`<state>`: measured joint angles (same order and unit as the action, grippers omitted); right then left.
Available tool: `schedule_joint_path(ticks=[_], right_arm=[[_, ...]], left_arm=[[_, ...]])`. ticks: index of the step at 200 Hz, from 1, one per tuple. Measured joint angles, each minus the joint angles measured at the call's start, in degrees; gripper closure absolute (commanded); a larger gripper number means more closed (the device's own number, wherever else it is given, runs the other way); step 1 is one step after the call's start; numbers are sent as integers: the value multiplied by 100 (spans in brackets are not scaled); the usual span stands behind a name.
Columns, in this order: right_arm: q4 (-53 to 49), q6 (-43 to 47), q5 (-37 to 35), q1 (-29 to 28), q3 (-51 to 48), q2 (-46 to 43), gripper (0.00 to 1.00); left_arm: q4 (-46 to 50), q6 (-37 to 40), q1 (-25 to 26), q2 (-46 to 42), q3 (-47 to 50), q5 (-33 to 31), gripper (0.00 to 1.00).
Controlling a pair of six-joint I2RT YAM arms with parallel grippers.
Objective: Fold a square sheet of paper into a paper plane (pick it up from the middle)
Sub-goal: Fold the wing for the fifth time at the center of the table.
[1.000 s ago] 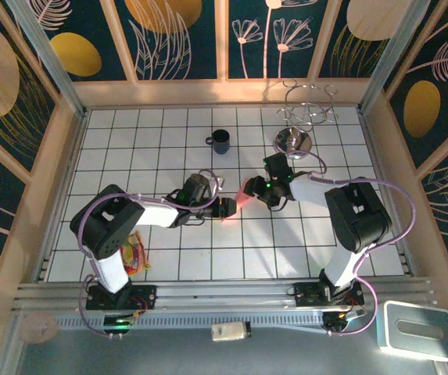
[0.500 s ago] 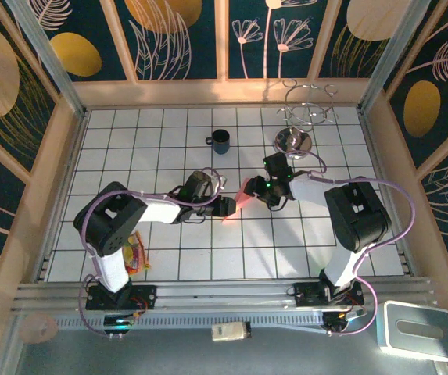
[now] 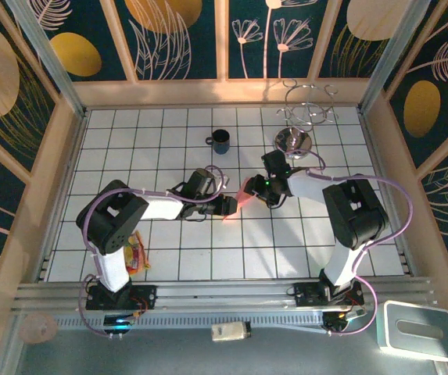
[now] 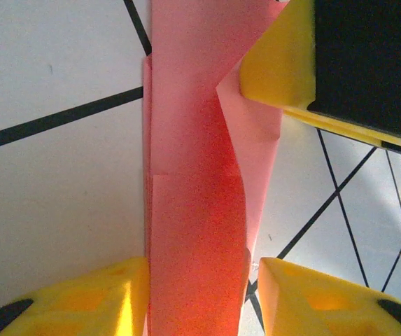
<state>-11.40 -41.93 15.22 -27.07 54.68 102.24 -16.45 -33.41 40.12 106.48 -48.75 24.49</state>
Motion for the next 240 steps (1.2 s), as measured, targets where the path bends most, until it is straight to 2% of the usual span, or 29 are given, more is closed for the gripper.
schedule_joint_path(ticks=[61,88,149,211,240], right_arm=[[-111,-85,-11,0,85,52,45],[-105,-66,2,0,79,22,43],[184,350,175,0,-120,-284,32],[236,988,48,-28,-208,-330,37],[173,1056,-105,-61,-170,-267,44]], left_arm=[[188,85,-7,114,-98,-144,73],[188,81,-9,127,-98,-184,75],[240,15,-9,155,-146,-212,76],[483,-72,-11,208,-297,-254,78],[514,-98,-11,212,-317,-267,78]])
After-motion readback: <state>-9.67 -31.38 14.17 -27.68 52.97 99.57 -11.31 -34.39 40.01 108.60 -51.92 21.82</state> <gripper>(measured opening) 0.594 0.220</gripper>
